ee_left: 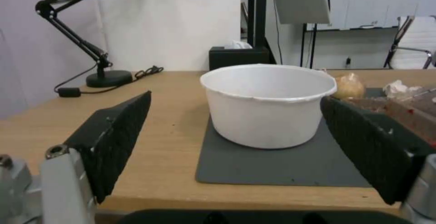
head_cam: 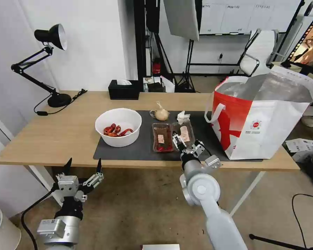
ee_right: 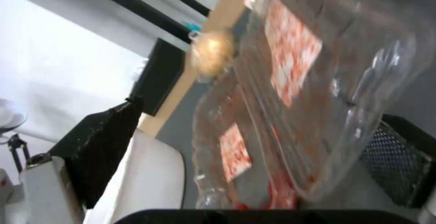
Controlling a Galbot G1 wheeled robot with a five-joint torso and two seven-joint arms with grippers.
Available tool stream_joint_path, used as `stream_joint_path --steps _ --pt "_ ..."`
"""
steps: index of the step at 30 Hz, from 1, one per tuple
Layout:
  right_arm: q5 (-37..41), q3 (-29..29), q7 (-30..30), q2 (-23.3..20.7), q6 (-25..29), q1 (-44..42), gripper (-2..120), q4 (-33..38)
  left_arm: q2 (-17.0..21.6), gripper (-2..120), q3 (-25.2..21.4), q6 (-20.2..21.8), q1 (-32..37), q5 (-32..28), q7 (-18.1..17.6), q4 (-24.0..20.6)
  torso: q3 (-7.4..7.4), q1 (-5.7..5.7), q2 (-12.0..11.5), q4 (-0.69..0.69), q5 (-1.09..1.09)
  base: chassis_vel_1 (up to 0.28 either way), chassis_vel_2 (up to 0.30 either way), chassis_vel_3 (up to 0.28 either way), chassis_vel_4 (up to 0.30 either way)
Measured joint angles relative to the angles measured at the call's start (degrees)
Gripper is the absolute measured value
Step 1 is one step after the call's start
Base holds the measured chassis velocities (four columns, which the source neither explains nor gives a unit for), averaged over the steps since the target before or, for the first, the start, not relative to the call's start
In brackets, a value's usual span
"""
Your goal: Pick up the trash from the table and place it into the takeout bag.
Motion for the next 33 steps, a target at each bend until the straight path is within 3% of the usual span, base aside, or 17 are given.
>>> stream_joint_path --steps 7,11,12,13,15,19,22,30,33 --pt "-3.11 -1.78 -5.25 -2.82 -0.71 2.56 100 0.28 -0.45 100 -0.21 -0.54 0.80 0.48 0.02 -0.34 -0.01 -0.01 0.01 0.00 0.00 0.000 0.000 0.000 0.000" --pt "1.38 -3.32 -7.60 -4.62 -5.17 6.41 100 -0.41 -0.65 100 -0.39 -0.65 1.05 0.70 0.06 -0.47 -0.01 -0.01 0.01 0.01 -0.01 0.000 0.000 0.000 0.000" --pt "5.10 -4.05 -5.95 -4.87 -8.76 8.47 100 -1.23 -0.80 100 -0.47 -0.67 1.15 0.80 0.07 -0.50 0.00 -0.01 0.01 0.01 0.00 0.000 0.000 0.000 0.000" --pt "5.10 -4.05 -5.95 -4.87 -8.76 8.47 100 -1.23 -0.80 100 -0.47 -0.67 1.15 0.80 0.07 -0.50 0.00 -0.01 0.01 0.01 0.00 0.000 0.000 0.000 0.000" --pt "13.44 -4.66 0.66 -4.24 -14.51 11.59 100 -3.26 -1.18 100 -0.51 -0.75 1.35 1.21 0.08 -0.51 0.00 -0.01 0.01 0.02 -0.01 0.000 0.000 0.000 0.000" --pt "19.19 -4.34 6.07 -2.76 -15.98 13.12 100 -4.92 -1.57 100 -0.52 -0.86 1.67 1.67 0.10 -0.78 0.00 -0.01 0.01 0.02 -0.01 0.000 0.000 0.000 0.000" --pt "20.49 -4.02 6.93 -2.62 -16.00 13.12 100 -4.99 -1.61 100 -0.54 -0.88 1.75 1.73 0.11 -0.95 -0.01 -0.01 0.01 0.01 -0.01 0.000 0.000 0.000 0.000" --pt "22.38 -3.60 7.08 -3.39 -14.91 13.21 100 -4.30 -1.55 100 -0.67 -0.89 1.81 1.75 0.11 -1.28 0.00 -0.01 0.01 0.01 0.00 0.000 0.000 0.000 0.000" --pt "19.01 -3.83 3.01 -4.98 -14.83 14.15 100 -3.59 -1.50 100 -0.68 -0.89 1.89 1.75 0.14 -1.53 -0.01 -0.01 0.01 0.01 0.00 0.000 0.000 0.000 0.000"
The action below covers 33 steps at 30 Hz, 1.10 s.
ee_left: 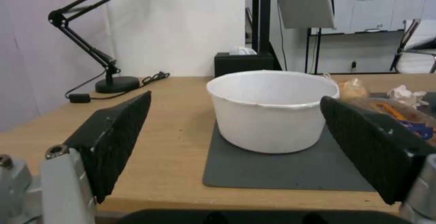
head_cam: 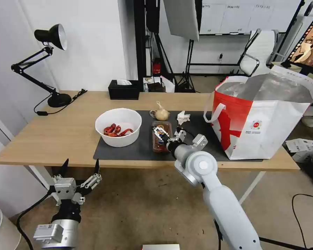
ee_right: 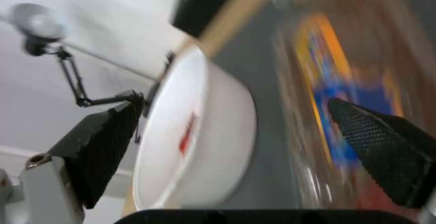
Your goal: Pick up the trash from the table and place it into the takeout bag.
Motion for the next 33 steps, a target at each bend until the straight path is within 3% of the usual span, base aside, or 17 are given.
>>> stream_joint_path --steps 1,2,3,4,5,6,7,10,12,13,14,16,24,25,28,29,33 --pt "-6.83 -0.95 -4.27 -2.15 -0.57 1.27 99 0.12 0.11 100 -0.03 0.00 0.02 0.00 0.00 -0.13 0.00 0.00 0.00 0.00 0.00 0.000 0.000 0.000 0.000" --pt "-17.30 -2.65 -12.80 -5.98 -0.72 3.65 96 -0.73 0.33 100 -0.14 -0.01 0.04 -0.02 -0.01 -0.29 0.00 0.00 0.00 0.00 -0.01 0.000 0.000 0.000 0.000" --pt "-17.30 -2.65 -12.80 -5.98 -0.72 3.65 96 -0.73 0.33 100 -0.14 -0.01 0.04 -0.02 -0.01 -0.29 0.00 0.00 0.00 0.00 -0.01 0.000 0.000 0.000 0.000" --pt "-21.41 -3.40 -16.59 -7.60 -0.56 4.79 94 -1.32 0.41 100 -0.16 0.00 0.05 -0.04 -0.01 -0.36 0.00 -0.01 0.00 -0.01 0.00 0.000 0.000 0.000 0.000" --pt "-31.90 -5.71 -25.47 -12.40 -0.05 8.84 89 -3.13 0.59 100 -0.21 -0.01 0.07 -0.07 0.04 -0.47 0.00 0.00 0.00 0.00 0.00 0.000 0.000 0.000 0.000" --pt "-35.52 -6.97 -28.87 -14.87 0.08 11.19 84 -4.13 0.66 100 -0.22 -0.01 0.10 -0.10 0.06 -0.49 0.00 0.00 0.00 0.00 0.00 0.000 0.000 0.000 0.000" --pt "-35.52 -6.97 -28.87 -14.87 0.08 11.19 84 -4.13 0.66 100 -0.22 -0.01 0.10 -0.10 0.06 -0.49 0.00 0.00 0.00 0.00 0.00 0.000 0.000 0.000 0.000" --pt "-41.55 -10.74 -38.03 -20.65 0.45 17.14 68 -8.99 0.66 100 0.03 0.02 0.10 -0.31 0.05 -0.59 0.00 0.00 0.00 -0.01 0.00 0.000 0.000 0.000 0.000" --pt "-42.35 -11.28 -39.72 -21.26 0.63 18.05 67 -10.26 0.64 100 0.15 0.05 0.09 -0.40 0.06 -0.60 0.00 0.00 0.00 0.00 -0.01 0.000 0.000 0.000 0.000" --pt "-43.75 -12.41 -42.97 -21.90 0.73 19.80 60 -13.20 0.64 100 0.48 0.23 -0.01 -0.97 0.10 -0.60 0.00 0.00 0.00 -0.01 0.00 0.000 0.000 0.000 0.000" --pt "-43.75 -12.41 -42.97 -21.90 0.73 19.80 60 -13.20 0.64 100 0.48 0.23 -0.01 -0.97 0.10 -0.60 0.00 0.00 0.00 -0.01 0.00 0.000 0.000 0.000 0.000" --pt "-45.03 -13.94 -46.42 -21.69 0.41 21.61 48 -17.07 0.91 100 0.94 1.22 -0.23 -2.43 0.20 -0.65 0.00 0.00 0.00 0.00 0.00 0.000 0.000 0.000 0.000" --pt "-48.54 -16.63 -48.85 -19.71 -0.24 22.96 22 -23.55 2.21 100 1.66 2.89 -1.25 -5.70 0.84 -0.63 0.00 0.00 0.00 0.00 0.00 0.000 0.000 0.000 0.000" --pt "-49.54 -17.02 -49.40 -19.02 -0.23 23.09 14 -25.27 2.76 100 2.04 3.21 -1.58 -6.59 1.00 -0.44 0.01 0.00 0.00 0.00 -0.01 0.000 0.000 0.000 0.000" --pt "-49.75 -17.12 -49.54 -18.76 -0.22 23.09 11 -25.83 3.06 100 2.25 3.36 -1.72 -7.17 1.08 -0.35 0.01 0.00 0.00 0.00 -0.01 0.000 0.000 0.000 0.000" --pt "-50.18 -17.24 -49.65 -18.39 -0.20 23.10 2 -26.74 3.71 100 2.72 3.85 -2.16 -8.70 1.18 -0.18 0.00 0.00 0.00 0.01 -0.01 0.000 0.000 0.000 0.000" --pt "-50.46 -17.38 -49.67 -18.36 -0.17 23.02 0 -27.34 5.26 100 3.66 5.07 -2.87 -12.58 1.64 -0.32 0.00 0.00 0.00 0.00 -0.01 0.000 0.000 0.000 0.000"
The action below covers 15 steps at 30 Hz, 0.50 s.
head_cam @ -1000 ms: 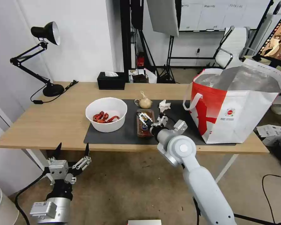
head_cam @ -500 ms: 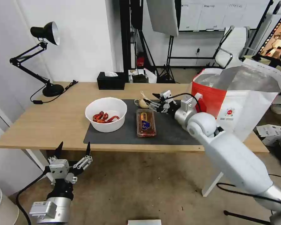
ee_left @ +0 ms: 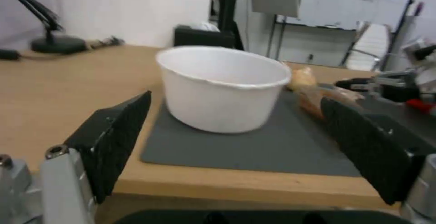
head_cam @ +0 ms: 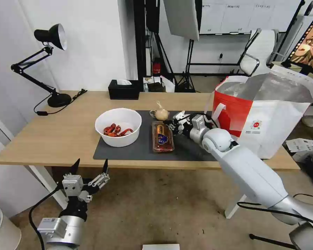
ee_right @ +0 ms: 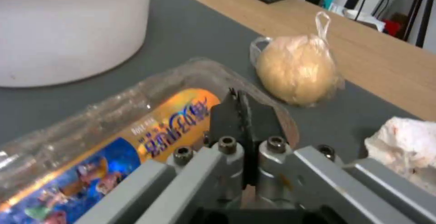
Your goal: Pick up the trash from the table and place it into the takeout bag.
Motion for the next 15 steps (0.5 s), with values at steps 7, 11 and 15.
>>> stream_joint_path --steps 7,11,15 --pt "-0.07 -0.01 0.25 -0.06 0.02 -0.48 0 -0.32 4.54 100 2.15 3.79 -2.81 -14.22 0.88 -1.18 0.00 0.00 0.00 0.00 0.00 0.000 0.000 0.000 0.000" --pt "-0.02 -0.27 0.42 0.22 0.02 -0.55 0 -0.83 8.13 100 4.16 4.67 -6.20 -28.67 0.92 -1.95 0.00 0.00 0.00 -0.01 0.00 0.000 0.000 0.000 0.000" --pt "0.11 -0.78 0.48 1.10 0.07 -0.27 0 -1.77 9.59 100 4.88 4.69 -7.51 -35.23 0.87 -1.97 0.00 0.00 0.00 -0.01 0.00 0.000 0.000 0.000 0.000"
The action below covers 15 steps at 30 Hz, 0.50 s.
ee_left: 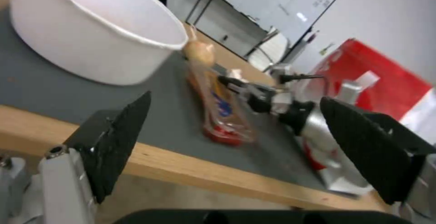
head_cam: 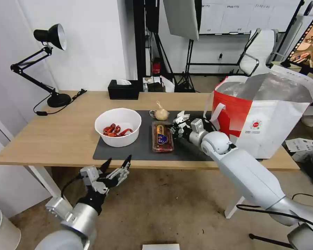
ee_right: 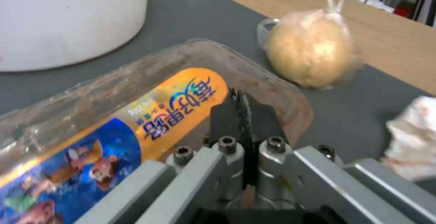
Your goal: Pick up the trash from the table and place it into the takeout bag.
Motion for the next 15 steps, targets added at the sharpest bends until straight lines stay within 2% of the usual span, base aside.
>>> stream_joint_path --steps 1,2,5,7,8,9,15 --pt "0.04 -0.43 0.00 0.61 0.12 0.40 0 -0.65 0.49 100 0.23 -0.02 -0.55 -2.82 -0.05 0.00 0.00 0.00 0.00 0.01 0.00 0.000 0.000 0.000 0.000" --pt "0.04 -0.43 0.00 0.61 0.12 0.40 0 -0.65 0.49 100 0.23 -0.02 -0.55 -2.82 -0.05 0.00 0.00 0.00 0.00 0.01 0.00 0.000 0.000 0.000 0.000" --pt "0.20 -1.75 -0.15 2.09 0.39 2.12 0 -2.57 2.70 100 1.03 -0.11 -3.44 -12.92 -0.36 0.55 0.00 0.00 0.00 0.03 -0.01 0.000 0.000 0.000 0.000" --pt "0.23 -1.83 -0.17 2.22 0.39 2.28 0 -2.72 3.20 100 1.23 0.00 -4.12 -14.50 -0.46 0.69 0.00 0.00 0.00 0.03 -0.01 0.000 0.000 0.000 0.000" --pt "0.26 -1.92 -0.17 2.24 0.38 2.58 0 -2.94 5.43 100 2.40 0.59 -7.11 -20.68 -1.59 1.33 0.00 0.00 0.00 0.02 -0.01 0.000 0.000 0.000 0.000" --pt "0.26 -2.01 -0.16 2.10 0.34 2.68 0 -2.96 7.05 100 3.13 1.05 -9.55 -24.22 -2.25 2.13 0.00 0.00 0.00 0.01 0.00 0.000 0.000 0.000 0.000" --pt "0.26 -2.25 -0.34 1.44 -0.20 2.71 0 -2.45 9.50 100 5.16 1.71 -15.89 -30.87 -3.54 5.23 0.00 0.00 0.00 0.01 0.00 0.000 0.000 0.000 0.000"
